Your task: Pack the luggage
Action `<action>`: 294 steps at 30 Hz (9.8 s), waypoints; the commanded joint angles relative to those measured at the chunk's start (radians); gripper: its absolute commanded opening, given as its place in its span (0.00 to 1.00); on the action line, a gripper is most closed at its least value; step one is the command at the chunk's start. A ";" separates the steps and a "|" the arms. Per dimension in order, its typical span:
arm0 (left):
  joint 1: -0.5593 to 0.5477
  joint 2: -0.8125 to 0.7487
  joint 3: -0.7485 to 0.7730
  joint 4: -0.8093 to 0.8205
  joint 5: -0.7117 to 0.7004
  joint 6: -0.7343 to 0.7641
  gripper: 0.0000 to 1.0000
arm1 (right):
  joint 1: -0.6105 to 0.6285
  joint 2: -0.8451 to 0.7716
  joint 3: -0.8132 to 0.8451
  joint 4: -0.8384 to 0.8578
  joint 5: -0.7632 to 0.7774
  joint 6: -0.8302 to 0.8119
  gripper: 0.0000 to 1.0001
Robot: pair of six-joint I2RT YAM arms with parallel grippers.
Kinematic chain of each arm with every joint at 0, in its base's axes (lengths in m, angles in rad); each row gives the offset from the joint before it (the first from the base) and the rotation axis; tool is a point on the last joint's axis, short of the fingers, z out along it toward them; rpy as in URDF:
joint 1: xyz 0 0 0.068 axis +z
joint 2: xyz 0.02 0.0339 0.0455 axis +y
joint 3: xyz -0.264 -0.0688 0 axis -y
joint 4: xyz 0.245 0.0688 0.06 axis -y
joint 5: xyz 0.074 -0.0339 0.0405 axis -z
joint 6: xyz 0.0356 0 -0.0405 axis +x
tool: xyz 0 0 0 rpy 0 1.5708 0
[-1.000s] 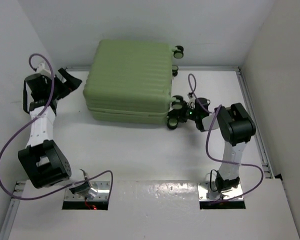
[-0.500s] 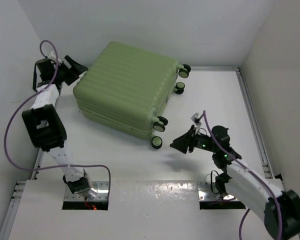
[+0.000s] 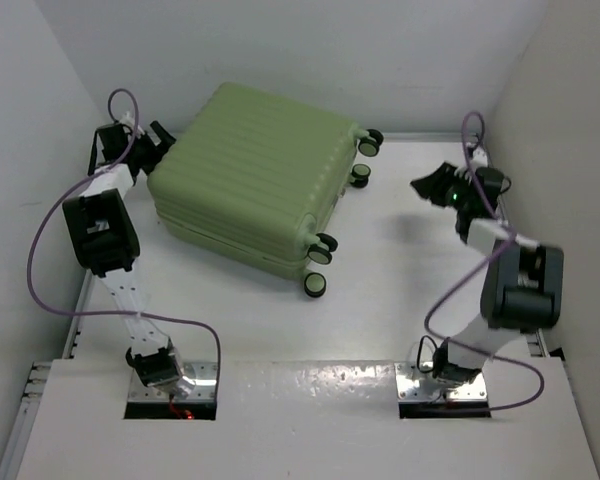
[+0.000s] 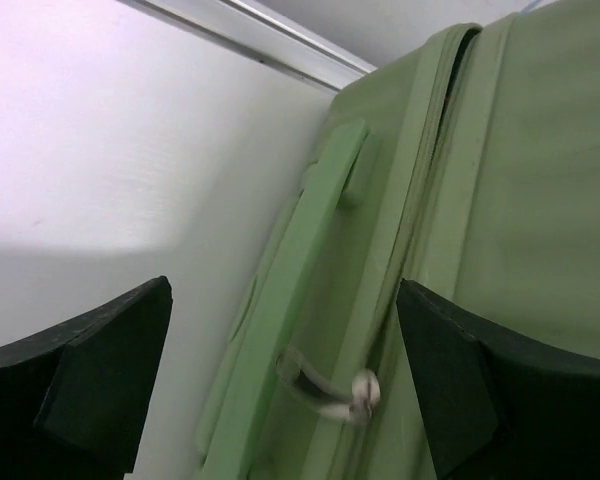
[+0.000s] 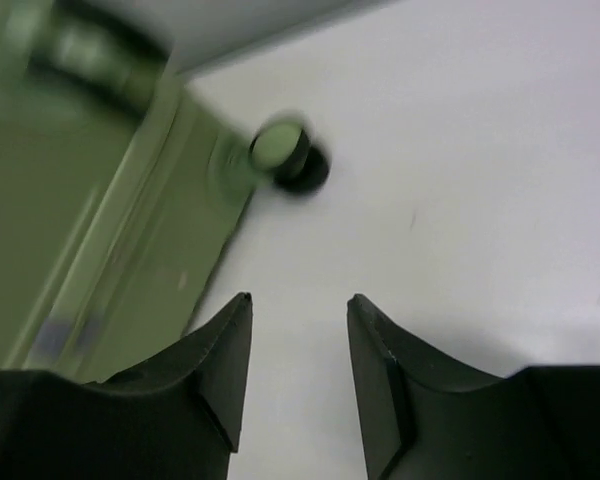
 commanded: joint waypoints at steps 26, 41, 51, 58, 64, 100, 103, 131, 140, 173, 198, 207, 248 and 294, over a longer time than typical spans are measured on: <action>-0.048 -0.539 -0.769 0.047 0.010 -0.128 0.98 | 0.328 0.969 0.808 0.136 -0.009 0.383 0.45; -0.091 -0.477 -0.593 0.173 -0.122 -0.214 0.98 | 0.267 0.684 0.570 0.127 -0.063 0.359 0.46; 0.033 -0.643 -0.498 0.009 -0.203 -0.062 1.00 | 0.121 0.435 0.456 0.024 0.025 0.208 0.56; -0.056 -0.982 -0.564 -0.273 -0.301 0.035 1.00 | -0.194 0.195 0.313 -0.118 -0.017 0.007 0.58; -0.134 -1.186 -0.788 -0.384 -0.183 -0.072 1.00 | -0.305 -0.098 0.045 -0.161 -0.217 -0.118 0.49; -0.085 -1.278 -0.898 -0.404 -0.224 -0.080 1.00 | 0.911 -0.044 0.078 -0.128 0.623 -0.340 0.00; -0.076 -1.269 -0.918 -0.392 -0.215 -0.099 1.00 | 0.916 0.013 0.143 -0.091 0.620 -0.334 0.00; -0.076 -1.183 -0.801 -0.396 -0.200 -0.131 1.00 | 0.920 0.277 0.474 -0.020 0.666 -0.384 0.02; -0.235 -1.287 -0.735 -0.499 -0.224 -0.042 1.00 | 0.816 -0.123 0.160 -0.154 0.448 -0.331 0.39; -0.683 -0.981 -0.659 -0.319 -0.235 -0.422 1.00 | 0.564 -0.303 -0.017 -0.290 0.356 -0.254 0.40; -0.604 -0.942 -0.699 -0.341 -0.231 -0.392 0.00 | 0.626 0.134 -0.110 0.538 0.347 -0.294 0.55; -0.574 -0.914 -0.721 -0.322 -0.189 -0.401 0.00 | 0.615 0.314 0.018 0.627 0.293 -0.251 0.52; -0.140 -0.867 -0.665 -0.457 -0.180 -0.191 0.00 | 0.321 0.424 0.159 0.581 0.463 -0.248 0.00; -0.140 -0.765 -0.579 -0.299 0.029 0.388 0.71 | 0.325 0.673 0.562 0.344 0.014 0.020 0.52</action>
